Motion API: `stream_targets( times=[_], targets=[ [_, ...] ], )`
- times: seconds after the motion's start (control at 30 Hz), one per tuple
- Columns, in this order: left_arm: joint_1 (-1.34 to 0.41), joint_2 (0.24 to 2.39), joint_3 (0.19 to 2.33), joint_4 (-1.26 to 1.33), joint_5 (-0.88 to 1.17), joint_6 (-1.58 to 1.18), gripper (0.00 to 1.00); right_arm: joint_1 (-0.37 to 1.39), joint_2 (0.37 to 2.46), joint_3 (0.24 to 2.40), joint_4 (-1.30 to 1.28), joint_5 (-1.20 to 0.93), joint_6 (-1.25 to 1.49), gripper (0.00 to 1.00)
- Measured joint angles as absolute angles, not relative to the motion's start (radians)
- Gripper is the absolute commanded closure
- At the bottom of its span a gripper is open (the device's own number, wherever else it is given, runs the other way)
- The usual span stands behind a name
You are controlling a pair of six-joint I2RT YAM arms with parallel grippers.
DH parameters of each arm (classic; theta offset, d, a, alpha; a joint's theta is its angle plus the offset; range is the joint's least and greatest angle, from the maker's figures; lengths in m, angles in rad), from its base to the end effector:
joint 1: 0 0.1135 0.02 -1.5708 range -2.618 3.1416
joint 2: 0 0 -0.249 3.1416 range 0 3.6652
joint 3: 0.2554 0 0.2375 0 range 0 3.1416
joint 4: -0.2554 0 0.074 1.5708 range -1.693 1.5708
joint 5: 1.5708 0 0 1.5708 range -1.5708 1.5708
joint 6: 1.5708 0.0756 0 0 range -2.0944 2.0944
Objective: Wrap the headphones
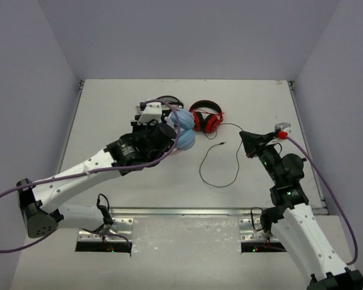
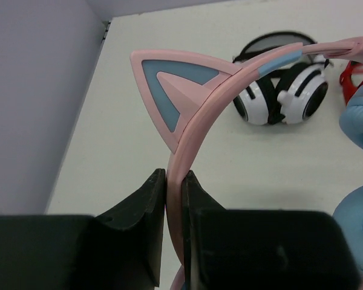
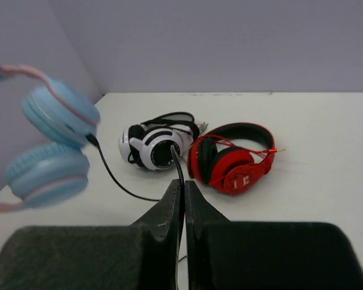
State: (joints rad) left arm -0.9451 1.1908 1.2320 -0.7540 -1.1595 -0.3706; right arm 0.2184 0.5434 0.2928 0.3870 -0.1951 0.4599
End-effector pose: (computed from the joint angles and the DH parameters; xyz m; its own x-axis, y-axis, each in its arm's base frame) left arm 0.1930 -0.1488 0.3460 -0.3273 0.2057 -0.9223 -0.2152 0.9341 0.2847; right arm 0.1834 0.0557 0.2635 -0.0586 0.4330 -0.8995 -0.4174 0.8078 0.4161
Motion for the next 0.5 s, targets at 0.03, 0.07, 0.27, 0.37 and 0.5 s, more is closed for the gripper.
stream_targets(
  times=[0.03,0.07,0.27,0.37,0.5],
  targets=[
    [-0.944,1.223,1.222,-0.759,-1.158,-0.368,1.00,0.218,0.532,0.326,0.352,-0.175,0.445,0.99],
    [-0.944,1.259,1.213,-0.770,-1.153,-0.369,1.00,0.218,0.526,0.363,0.320,-0.161,0.430,0.99],
    [-0.944,1.419,1.209,-0.849,-1.112,-0.375,1.00,0.218,0.557,0.566,0.197,-0.228,0.343,0.99],
    [-0.949,1.451,1.177,-0.828,-1.040,-0.344,1.00,0.218,0.599,0.653,0.134,-0.329,0.300,0.99],
    [-0.971,1.455,1.116,-0.781,-0.868,-0.263,1.00,0.219,0.643,0.743,0.063,-0.433,0.239,0.99]
  ],
)
